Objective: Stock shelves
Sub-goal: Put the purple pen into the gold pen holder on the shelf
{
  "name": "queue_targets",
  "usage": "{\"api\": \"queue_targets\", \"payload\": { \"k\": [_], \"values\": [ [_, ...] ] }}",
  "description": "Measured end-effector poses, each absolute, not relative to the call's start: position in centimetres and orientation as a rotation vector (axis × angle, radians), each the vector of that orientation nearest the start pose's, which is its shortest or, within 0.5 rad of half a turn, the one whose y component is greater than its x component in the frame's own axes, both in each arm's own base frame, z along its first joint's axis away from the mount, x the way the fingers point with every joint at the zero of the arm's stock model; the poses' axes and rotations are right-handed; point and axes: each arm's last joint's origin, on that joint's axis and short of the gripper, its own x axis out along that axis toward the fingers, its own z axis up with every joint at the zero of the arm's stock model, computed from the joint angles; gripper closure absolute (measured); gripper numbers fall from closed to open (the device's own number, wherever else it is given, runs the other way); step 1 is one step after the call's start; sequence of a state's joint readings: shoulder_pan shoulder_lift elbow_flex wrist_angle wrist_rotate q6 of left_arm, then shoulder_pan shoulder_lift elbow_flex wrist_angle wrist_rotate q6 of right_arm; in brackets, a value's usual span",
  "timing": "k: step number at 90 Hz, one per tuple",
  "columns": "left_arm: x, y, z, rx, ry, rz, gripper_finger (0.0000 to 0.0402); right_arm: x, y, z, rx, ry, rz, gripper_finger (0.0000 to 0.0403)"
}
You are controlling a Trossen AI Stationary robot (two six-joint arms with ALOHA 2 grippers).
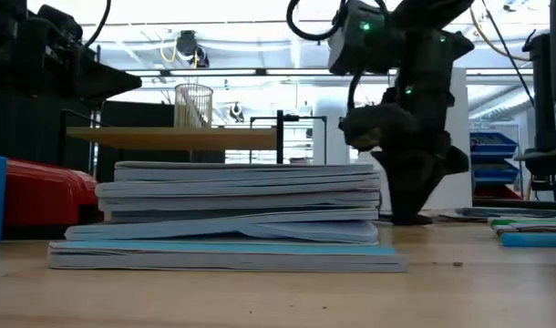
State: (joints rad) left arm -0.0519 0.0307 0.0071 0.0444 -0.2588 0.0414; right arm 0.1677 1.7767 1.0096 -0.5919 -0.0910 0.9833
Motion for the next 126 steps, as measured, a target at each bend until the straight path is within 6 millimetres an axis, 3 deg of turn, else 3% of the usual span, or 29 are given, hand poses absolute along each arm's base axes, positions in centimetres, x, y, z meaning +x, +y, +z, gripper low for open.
{"api": "queue_targets", "payload": {
  "k": [38, 59, 91, 126],
  "values": [
    [9.8, 0.2, 16.8, 0.038, -0.016, 0.208, 0.0379, 29.5, 5.4, 18.0, 0.82, 1.294, -0.366, 0.0394],
    [9.8, 0.2, 16.8, 0.038, -0.016, 0.208, 0.0379, 29.4, 3.9, 20.7, 0.84, 1.131, -0.351, 0.0394],
    [9.8, 0.2, 16.8, 0.038, -0.016, 0.211, 0.0379, 32.5, -1.4, 24.2, 0.836, 0.619, -0.293, 0.0394],
    [9.8, 0.2, 16.8, 0.038, -0.017, 0.212, 0.0379, 35.4, -9.1, 27.4, 0.696, -0.035, -0.266, 0.0394]
  ]
}}
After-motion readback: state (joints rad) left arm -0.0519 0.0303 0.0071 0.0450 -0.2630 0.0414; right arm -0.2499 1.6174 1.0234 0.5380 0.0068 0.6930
